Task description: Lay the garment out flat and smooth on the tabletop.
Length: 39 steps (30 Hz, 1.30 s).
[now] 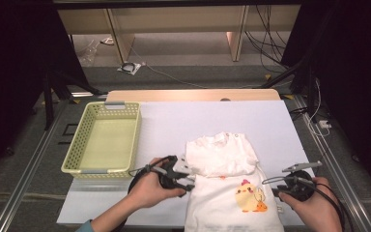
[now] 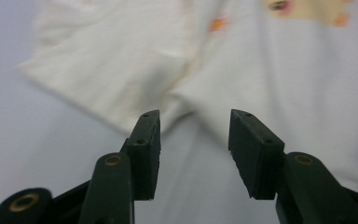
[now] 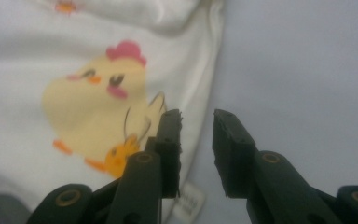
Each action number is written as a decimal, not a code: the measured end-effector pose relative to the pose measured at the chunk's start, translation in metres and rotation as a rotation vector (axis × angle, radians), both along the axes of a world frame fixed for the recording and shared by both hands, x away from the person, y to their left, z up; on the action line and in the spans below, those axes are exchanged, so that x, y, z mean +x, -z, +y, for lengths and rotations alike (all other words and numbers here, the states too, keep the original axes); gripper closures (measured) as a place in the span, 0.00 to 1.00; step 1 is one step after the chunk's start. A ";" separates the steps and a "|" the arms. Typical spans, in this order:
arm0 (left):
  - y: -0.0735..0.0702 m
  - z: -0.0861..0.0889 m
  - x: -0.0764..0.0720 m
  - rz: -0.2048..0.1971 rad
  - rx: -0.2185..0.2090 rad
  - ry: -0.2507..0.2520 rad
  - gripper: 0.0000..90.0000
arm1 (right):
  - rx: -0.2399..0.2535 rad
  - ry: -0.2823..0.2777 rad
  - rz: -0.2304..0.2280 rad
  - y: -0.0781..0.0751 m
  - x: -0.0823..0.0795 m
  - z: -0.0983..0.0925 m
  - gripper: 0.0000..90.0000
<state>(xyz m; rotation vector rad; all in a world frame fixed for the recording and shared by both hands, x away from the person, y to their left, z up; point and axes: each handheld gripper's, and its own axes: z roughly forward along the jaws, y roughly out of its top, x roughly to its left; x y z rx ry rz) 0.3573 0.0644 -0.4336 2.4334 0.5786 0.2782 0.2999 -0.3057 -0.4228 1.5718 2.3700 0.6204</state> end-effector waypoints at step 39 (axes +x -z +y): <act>0.032 -0.036 0.091 0.075 0.031 -0.160 0.96 | 0.067 0.097 -0.047 0.040 0.143 0.031 0.97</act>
